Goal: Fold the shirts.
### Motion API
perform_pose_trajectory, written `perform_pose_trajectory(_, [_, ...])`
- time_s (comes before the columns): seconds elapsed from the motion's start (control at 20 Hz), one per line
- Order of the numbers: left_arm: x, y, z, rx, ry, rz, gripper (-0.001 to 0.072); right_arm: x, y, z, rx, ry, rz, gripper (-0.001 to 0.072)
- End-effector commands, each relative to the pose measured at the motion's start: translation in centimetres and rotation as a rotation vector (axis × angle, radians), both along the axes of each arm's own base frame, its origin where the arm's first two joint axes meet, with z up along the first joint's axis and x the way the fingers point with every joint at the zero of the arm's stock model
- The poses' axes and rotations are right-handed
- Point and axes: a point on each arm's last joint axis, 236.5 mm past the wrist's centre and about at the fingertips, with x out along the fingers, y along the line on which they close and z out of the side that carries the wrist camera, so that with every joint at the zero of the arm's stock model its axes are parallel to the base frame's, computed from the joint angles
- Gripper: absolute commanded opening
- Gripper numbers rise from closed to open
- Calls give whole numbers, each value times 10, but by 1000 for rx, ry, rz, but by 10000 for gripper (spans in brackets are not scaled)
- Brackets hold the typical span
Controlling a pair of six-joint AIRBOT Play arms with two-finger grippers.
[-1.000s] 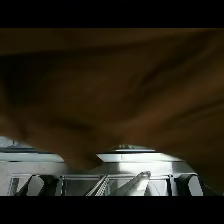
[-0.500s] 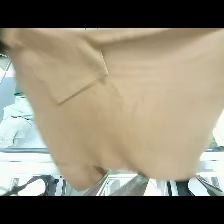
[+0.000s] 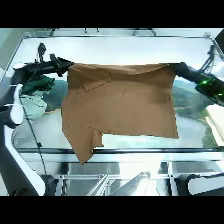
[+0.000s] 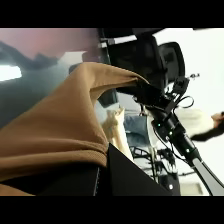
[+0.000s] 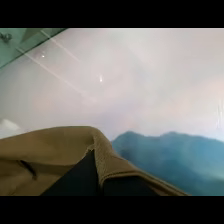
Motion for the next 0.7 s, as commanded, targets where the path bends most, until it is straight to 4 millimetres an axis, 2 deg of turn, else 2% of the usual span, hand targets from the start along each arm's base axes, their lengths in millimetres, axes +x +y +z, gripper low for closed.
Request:
perform_pose_trajectory(0.0, [28,14,-56,4,97,101,12,33,-1,-38,94,34,-27,17])
perform_pose_trajectory(0.1, [18,25,-62,-1,100,95,12,34,-5,-38,118,34,-20,17])
perform_pose_trajectory(0.15, [11,26,-61,-3,96,69,12,28,-2,-38,125,41,16,17])
perform_pose_trajectory(0.2, [0,22,-57,-12,97,19,12,19,1,-41,123,60,63,17])
perform_pose_trajectory(0.3, [-23,11,-49,-44,112,-84,11,-2,-2,-59,104,156,131,17])
perform_pose_trajectory(0.4, [-36,8,-45,-65,130,-143,11,-25,-8,-75,86,244,193,17])
perform_pose_trajectory(0.55, [-54,14,-38,-100,185,-204,11,-54,-7,-90,81,343,275,17])
perform_pose_trajectory(0.65, [-70,18,-32,-126,220,-267,10,-63,-6,-100,55,396,294,17])
